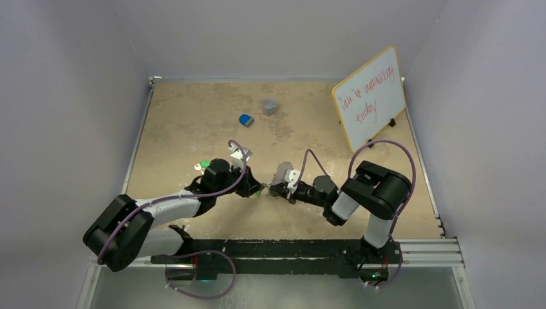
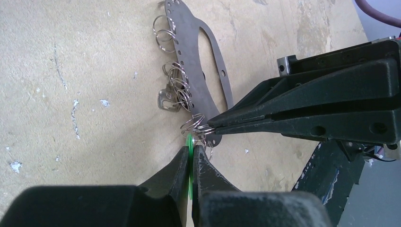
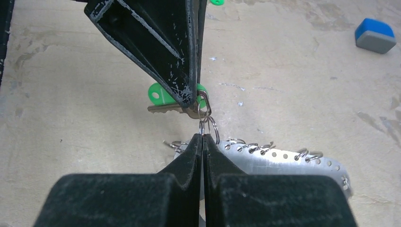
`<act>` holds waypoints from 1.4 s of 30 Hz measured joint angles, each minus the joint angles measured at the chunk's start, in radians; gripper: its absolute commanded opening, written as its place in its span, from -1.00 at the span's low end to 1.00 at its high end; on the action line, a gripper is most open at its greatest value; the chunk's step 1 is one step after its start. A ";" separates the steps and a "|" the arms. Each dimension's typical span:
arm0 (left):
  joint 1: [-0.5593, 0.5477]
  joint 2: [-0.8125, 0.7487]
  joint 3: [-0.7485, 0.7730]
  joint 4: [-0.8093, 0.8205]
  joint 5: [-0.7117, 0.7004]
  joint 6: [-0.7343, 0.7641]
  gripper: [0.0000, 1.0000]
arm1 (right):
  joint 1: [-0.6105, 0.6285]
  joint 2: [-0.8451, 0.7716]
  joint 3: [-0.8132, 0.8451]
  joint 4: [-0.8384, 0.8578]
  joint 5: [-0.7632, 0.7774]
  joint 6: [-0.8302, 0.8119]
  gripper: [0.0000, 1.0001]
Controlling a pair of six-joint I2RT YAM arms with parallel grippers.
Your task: Remove the keys from the keyring
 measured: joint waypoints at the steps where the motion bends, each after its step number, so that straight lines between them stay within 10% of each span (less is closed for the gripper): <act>1: 0.000 0.000 -0.003 0.000 0.000 -0.001 -1.00 | 0.000 0.007 -0.002 0.010 0.000 0.011 -1.00; 20: 0.005 -0.067 -0.018 -0.121 -0.034 0.007 -1.00 | -0.001 0.084 -0.040 0.039 -0.002 -0.043 -1.00; 28: 0.005 -0.069 -0.029 -0.141 -0.059 0.006 -1.00 | -0.001 0.076 -0.039 0.032 -0.064 -0.080 -0.45; 42: 0.005 -0.083 -0.030 -0.165 -0.078 0.010 -1.00 | -0.001 -0.130 0.159 -0.153 -0.241 -0.306 -0.43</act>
